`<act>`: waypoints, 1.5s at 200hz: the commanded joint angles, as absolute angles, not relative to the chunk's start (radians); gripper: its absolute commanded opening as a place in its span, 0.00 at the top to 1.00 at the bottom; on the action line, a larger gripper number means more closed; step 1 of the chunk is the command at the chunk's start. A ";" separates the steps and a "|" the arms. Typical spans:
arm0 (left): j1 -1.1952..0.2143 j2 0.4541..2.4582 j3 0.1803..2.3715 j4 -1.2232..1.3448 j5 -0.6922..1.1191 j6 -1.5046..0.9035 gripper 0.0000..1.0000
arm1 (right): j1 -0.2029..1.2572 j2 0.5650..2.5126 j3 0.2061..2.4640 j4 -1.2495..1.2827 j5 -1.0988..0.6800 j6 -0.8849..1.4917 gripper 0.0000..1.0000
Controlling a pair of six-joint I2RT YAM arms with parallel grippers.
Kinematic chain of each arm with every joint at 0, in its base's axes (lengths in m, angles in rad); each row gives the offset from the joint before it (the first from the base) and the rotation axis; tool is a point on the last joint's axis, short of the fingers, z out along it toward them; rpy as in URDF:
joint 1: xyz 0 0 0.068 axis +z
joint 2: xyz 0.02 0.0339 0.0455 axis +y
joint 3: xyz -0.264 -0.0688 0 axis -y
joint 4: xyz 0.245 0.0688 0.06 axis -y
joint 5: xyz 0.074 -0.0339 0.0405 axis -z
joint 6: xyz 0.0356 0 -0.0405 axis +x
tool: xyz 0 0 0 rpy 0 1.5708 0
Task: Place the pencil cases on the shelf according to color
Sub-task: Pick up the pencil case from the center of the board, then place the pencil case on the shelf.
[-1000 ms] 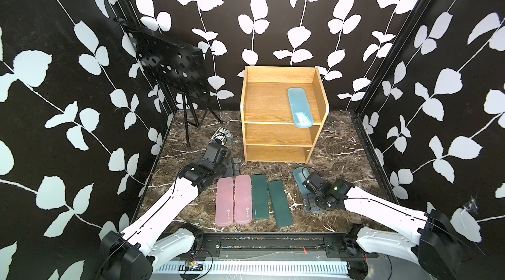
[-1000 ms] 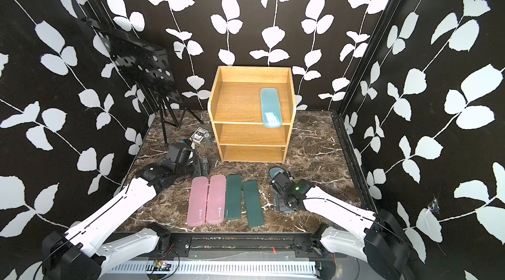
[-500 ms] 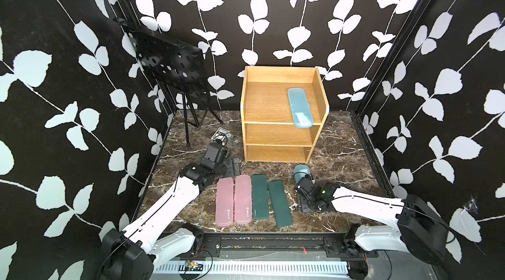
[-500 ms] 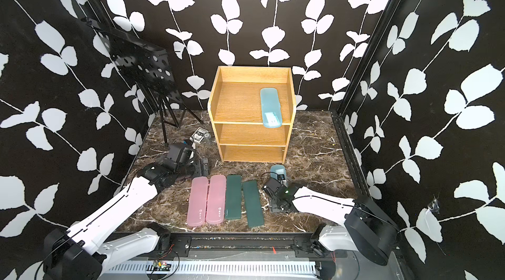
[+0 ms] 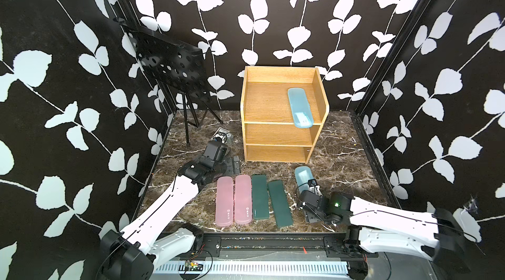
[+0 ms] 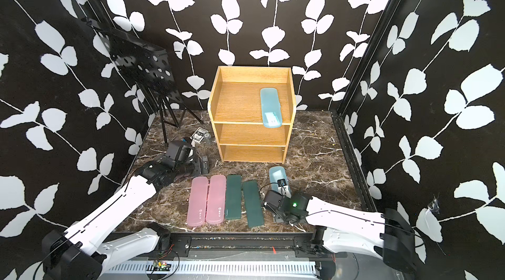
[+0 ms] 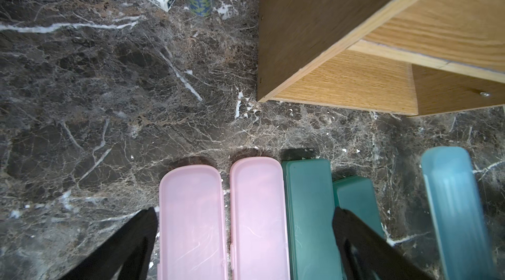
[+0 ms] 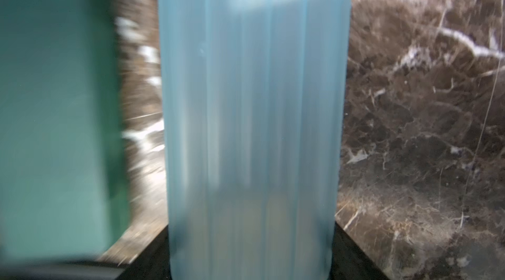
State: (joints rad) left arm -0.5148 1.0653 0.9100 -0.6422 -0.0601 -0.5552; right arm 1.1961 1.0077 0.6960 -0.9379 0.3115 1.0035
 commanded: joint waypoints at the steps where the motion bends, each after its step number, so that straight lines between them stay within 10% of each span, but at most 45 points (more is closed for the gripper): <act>1: -0.518 1.049 0.967 -0.673 -0.060 -0.529 0.01 | 1.278 0.954 0.817 -0.998 0.360 1.016 0.57; 172: -0.517 1.142 1.107 -0.664 -0.097 -0.447 0.01 | 1.157 1.038 1.525 -0.937 0.583 0.590 0.58; 300: -0.517 1.072 1.000 -0.680 -0.119 -0.454 0.01 | 0.789 1.715 2.159 -0.971 0.312 0.538 0.58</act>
State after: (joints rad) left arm -0.5148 1.1240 1.0336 -0.6727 -0.1020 -0.4488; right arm 0.8154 1.6508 2.0403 -0.9573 0.3286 0.5312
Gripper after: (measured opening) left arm 0.987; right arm 0.741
